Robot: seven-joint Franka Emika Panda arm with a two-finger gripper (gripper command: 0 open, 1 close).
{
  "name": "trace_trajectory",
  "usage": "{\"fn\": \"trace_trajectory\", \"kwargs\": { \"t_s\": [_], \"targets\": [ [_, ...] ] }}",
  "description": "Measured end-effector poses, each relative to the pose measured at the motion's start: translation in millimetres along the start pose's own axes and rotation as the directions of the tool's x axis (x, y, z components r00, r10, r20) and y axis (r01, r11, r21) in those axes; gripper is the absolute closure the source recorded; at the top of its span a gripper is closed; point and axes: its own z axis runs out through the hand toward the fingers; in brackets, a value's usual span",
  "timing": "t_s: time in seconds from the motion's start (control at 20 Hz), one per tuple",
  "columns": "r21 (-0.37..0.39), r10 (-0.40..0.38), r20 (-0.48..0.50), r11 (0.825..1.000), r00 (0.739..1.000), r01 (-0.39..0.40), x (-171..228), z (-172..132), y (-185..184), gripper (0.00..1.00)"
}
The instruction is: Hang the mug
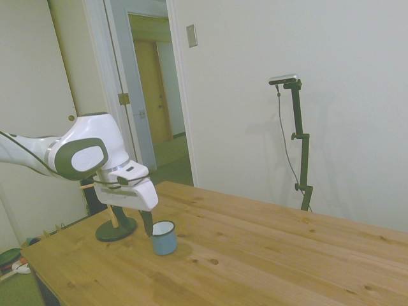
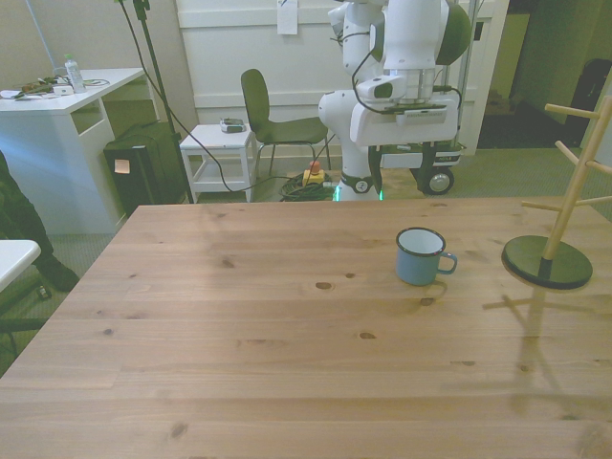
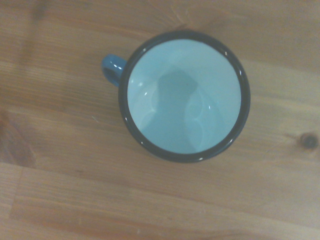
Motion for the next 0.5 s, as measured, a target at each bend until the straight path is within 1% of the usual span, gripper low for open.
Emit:
{"fn": "trace_trajectory", "kwargs": {
  "t_s": [0.1,0.2,0.3,0.5],
  "targets": [
    [-0.019,-0.090,-0.014,0.996,0.996,0.089,5.0,3.6,-9.4,0.00],
    [-0.036,-0.178,-0.027,0.984,0.984,0.177,5.2,13.6,-21.2,0.00],
    [-0.055,-0.264,-0.042,0.964,0.964,0.262,1.0,19.8,-35.2,0.00],
    [-0.063,-0.404,-0.053,0.914,0.913,0.400,-7.4,22.4,-52.2,0.00]
  ]
}}
